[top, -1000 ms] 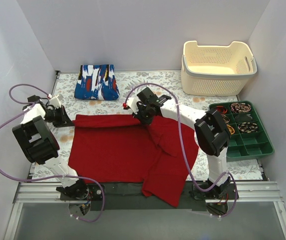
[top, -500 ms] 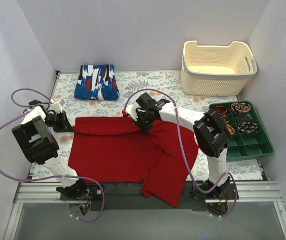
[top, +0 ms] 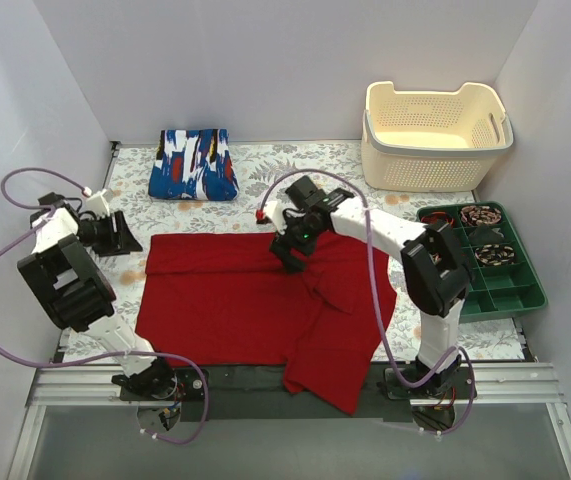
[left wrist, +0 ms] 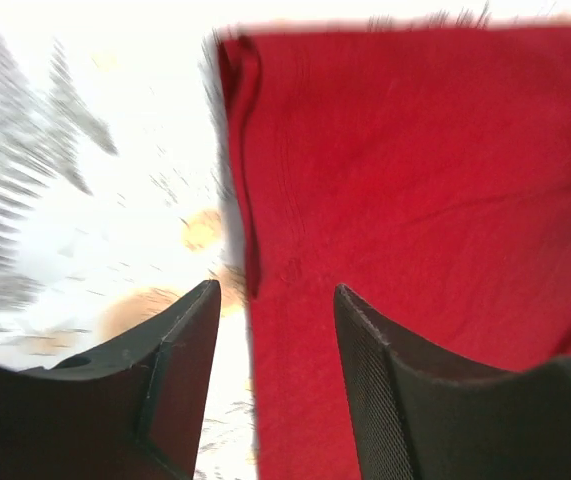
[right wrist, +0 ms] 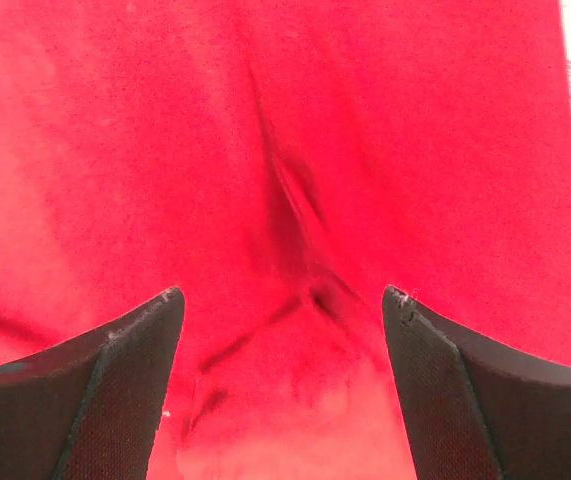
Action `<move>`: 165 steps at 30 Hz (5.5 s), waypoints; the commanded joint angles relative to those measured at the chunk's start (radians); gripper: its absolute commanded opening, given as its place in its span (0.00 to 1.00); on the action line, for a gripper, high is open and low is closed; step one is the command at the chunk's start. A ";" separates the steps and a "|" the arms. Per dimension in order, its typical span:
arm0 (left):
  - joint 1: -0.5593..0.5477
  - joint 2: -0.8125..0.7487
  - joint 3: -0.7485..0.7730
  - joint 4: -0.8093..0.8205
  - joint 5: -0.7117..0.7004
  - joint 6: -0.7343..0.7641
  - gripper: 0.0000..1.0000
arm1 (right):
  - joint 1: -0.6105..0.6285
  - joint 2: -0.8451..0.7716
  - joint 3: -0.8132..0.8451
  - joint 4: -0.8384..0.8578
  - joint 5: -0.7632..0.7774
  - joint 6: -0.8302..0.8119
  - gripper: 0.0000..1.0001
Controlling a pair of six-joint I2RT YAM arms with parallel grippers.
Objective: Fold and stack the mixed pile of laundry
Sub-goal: Fold the T-shirt at the center of the board.
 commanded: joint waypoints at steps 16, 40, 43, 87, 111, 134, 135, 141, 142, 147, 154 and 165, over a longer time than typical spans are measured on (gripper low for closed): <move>-0.423 -0.299 -0.208 0.305 0.104 0.112 0.38 | -0.496 -0.099 -0.038 -0.133 -0.068 0.123 0.40; -0.750 -0.356 -0.288 0.456 -0.040 0.106 0.39 | -0.616 0.023 -0.022 -0.055 0.092 0.334 0.41; -0.739 -0.361 -0.294 0.462 -0.040 0.085 0.39 | -0.619 0.048 -0.002 -0.049 0.056 0.336 0.42; -1.534 -0.065 -0.354 1.150 -0.054 0.469 0.38 | -0.660 0.028 -0.094 -0.052 -0.045 0.337 0.01; -1.566 0.036 -0.325 1.125 -0.030 0.575 0.45 | -0.660 0.034 -0.110 -0.041 -0.060 0.330 0.01; -1.564 0.067 -0.269 1.012 -0.001 0.600 0.33 | -0.660 0.034 -0.116 -0.040 -0.062 0.327 0.01; -1.564 0.073 -0.265 1.009 -0.007 0.600 0.29 | -0.660 0.036 -0.116 -0.040 -0.063 0.327 0.01; -1.564 0.043 -0.245 0.995 0.021 0.589 0.01 | -0.660 0.037 -0.117 -0.038 -0.062 0.325 0.08; -1.564 0.032 -0.248 0.995 0.035 0.585 0.00 | -0.659 0.036 -0.116 -0.038 -0.060 0.327 0.13; -1.564 -0.071 -0.277 0.989 0.093 0.555 0.00 | -0.660 0.034 -0.111 -0.041 -0.057 0.331 0.28; -1.568 -0.102 -0.300 0.964 0.144 0.535 0.00 | -0.665 0.027 -0.107 -0.041 -0.053 0.341 0.36; -1.546 -0.118 -0.248 0.869 0.154 0.424 0.31 | -0.673 -0.022 -0.091 -0.096 -0.017 0.287 0.36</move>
